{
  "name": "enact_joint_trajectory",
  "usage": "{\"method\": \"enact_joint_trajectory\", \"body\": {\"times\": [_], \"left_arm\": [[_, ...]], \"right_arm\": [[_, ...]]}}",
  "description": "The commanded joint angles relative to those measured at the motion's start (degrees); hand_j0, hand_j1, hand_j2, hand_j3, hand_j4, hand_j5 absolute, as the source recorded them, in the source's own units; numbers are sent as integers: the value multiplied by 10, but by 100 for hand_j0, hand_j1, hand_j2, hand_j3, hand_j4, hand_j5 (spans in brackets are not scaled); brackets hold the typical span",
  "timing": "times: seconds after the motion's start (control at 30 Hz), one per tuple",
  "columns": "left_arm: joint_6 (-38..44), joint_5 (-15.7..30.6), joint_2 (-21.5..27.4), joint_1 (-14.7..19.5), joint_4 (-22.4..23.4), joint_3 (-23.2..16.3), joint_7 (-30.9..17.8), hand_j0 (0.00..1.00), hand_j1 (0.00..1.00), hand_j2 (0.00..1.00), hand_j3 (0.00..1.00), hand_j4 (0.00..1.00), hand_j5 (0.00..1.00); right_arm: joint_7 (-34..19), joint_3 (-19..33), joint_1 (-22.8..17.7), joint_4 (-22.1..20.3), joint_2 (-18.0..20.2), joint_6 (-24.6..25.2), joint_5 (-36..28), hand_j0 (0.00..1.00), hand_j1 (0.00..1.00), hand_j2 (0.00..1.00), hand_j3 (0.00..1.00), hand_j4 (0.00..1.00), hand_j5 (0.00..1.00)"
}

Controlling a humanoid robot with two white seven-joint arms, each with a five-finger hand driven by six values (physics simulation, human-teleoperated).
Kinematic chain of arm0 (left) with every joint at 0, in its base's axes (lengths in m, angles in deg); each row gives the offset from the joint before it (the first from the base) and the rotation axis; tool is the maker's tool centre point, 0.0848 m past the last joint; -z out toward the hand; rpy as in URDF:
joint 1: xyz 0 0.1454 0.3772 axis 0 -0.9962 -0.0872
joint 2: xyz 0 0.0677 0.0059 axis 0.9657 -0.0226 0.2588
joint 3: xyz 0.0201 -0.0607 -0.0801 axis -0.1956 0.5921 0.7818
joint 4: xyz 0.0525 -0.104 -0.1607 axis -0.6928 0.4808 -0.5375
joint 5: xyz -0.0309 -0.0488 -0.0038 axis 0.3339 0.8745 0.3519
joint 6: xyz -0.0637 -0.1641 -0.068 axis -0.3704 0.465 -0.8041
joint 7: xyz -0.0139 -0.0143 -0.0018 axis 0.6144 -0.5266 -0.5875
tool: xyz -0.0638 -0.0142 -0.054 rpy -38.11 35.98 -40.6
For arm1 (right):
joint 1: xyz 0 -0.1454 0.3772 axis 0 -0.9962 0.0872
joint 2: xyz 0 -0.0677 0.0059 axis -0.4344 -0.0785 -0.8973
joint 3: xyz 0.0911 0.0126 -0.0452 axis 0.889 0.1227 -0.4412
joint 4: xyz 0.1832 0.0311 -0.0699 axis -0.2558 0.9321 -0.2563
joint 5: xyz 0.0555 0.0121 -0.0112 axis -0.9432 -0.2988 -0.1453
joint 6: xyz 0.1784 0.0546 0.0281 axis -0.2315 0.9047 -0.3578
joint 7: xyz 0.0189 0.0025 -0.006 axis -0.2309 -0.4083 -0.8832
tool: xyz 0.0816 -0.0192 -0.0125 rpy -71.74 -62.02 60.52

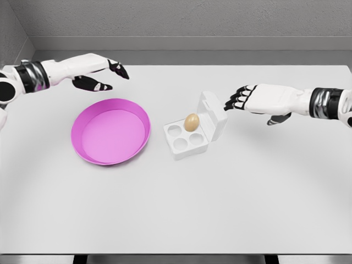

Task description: Pack egg into the box and close the box lid

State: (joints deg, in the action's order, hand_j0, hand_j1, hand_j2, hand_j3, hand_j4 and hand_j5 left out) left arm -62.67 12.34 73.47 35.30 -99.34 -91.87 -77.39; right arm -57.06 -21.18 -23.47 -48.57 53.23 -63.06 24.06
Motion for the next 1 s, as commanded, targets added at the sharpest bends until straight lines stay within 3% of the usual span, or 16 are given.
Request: {"method": "enact_joint_trajectory", "body": {"times": [0.0,0.1,0.13,0.33,0.47,0.57,0.6,0.67,0.77,0.97], "left_arm": [[2,10,5,0,-2,1,0,70,70,70,70,70,70],[2,24,8,-5,-1,1,0,88,88,88,88,88,88],[2,37,9,-7,1,1,0,99,99,99,99,99,99],[2,52,14,-9,2,2,0,100,100,100,100,100,100],[2,52,16,-9,2,2,0,100,100,100,100,100,100],[2,54,16,-9,4,3,0,100,100,100,100,100,100],[2,54,13,-9,4,1,0,100,100,100,100,100,100],[2,66,15,-9,6,2,0,100,100,100,100,100,100],[2,66,14,-9,6,1,0,100,100,100,100,100,100],[2,66,14,-9,8,1,0,100,100,100,100,100,100]], "right_arm": [[0,0,0,-8,1,2,-3,100,100,100,100,100,100],[0,0,-1,-25,1,2,-5,100,100,100,100,100,100],[0,1,-2,-33,1,2,-6,100,100,100,100,100,100],[0,2,-3,-58,2,2,-9,100,100,100,100,100,100],[0,2,-5,-101,0,2,-10,100,100,100,100,100,100],[0,6,-5,-104,-8,2,-32,100,100,100,100,100,100],[0,29,-5,-87,-8,2,-39,100,100,100,100,100,100],[0,80,-5,0,-9,2,-70,100,100,100,100,100,100],[0,103,-5,82,-10,2,-97,100,100,100,100,100,100],[0,96,-5,81,-9,2,-98,100,100,100,100,100,100]]}}
